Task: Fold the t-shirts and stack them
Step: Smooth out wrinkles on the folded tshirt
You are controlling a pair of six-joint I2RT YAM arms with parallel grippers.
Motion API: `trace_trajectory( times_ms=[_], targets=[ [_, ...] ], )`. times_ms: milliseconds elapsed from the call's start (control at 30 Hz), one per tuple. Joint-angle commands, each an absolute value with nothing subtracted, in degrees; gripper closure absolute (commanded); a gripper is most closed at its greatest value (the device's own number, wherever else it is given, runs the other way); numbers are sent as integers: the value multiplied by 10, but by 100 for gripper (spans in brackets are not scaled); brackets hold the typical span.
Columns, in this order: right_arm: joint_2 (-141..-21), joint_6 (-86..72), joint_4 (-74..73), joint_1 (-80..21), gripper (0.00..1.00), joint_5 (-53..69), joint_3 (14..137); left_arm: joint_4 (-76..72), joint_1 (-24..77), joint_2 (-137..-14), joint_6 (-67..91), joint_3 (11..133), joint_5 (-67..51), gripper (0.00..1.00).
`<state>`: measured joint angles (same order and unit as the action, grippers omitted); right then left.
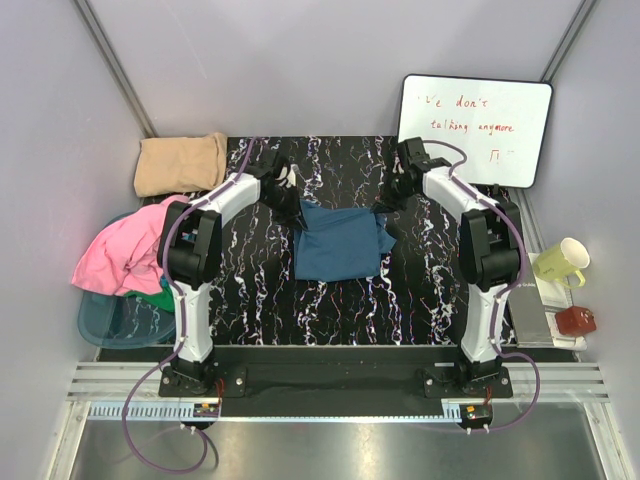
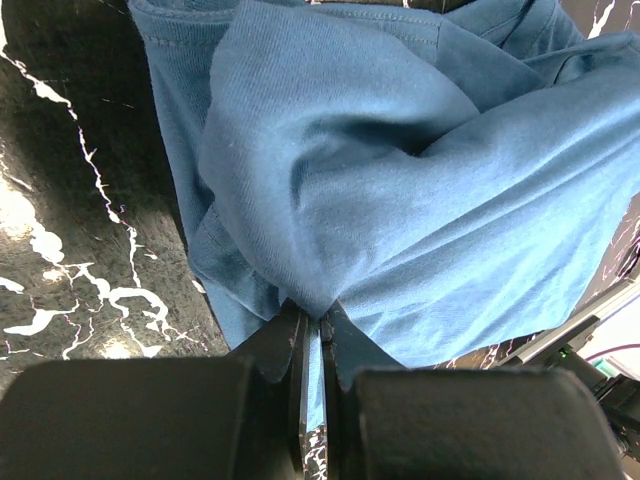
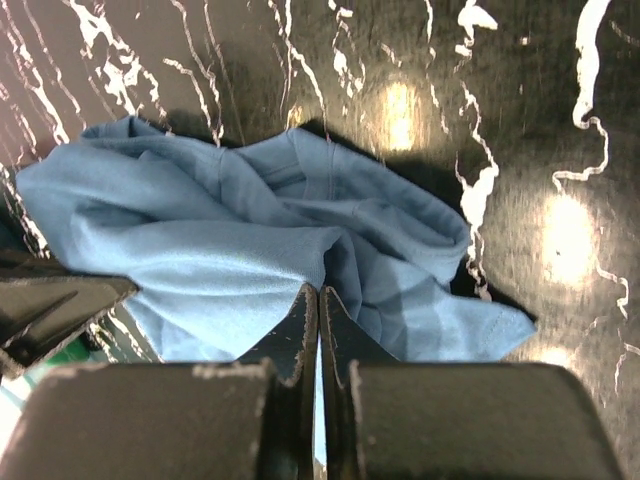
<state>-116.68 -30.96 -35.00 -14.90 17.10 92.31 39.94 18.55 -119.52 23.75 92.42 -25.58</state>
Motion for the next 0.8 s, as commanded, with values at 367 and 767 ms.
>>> trace_trajectory(
  times_ms=[367, 767],
  targets=[
    [-1185, -273, -323, -133, 58, 91, 960, 459, 175, -1056, 196, 906, -158, 1],
    [-1040, -278, -262, -133, 65, 259, 904, 351, 175, -1065, 230, 957, -323, 100]
  ],
)
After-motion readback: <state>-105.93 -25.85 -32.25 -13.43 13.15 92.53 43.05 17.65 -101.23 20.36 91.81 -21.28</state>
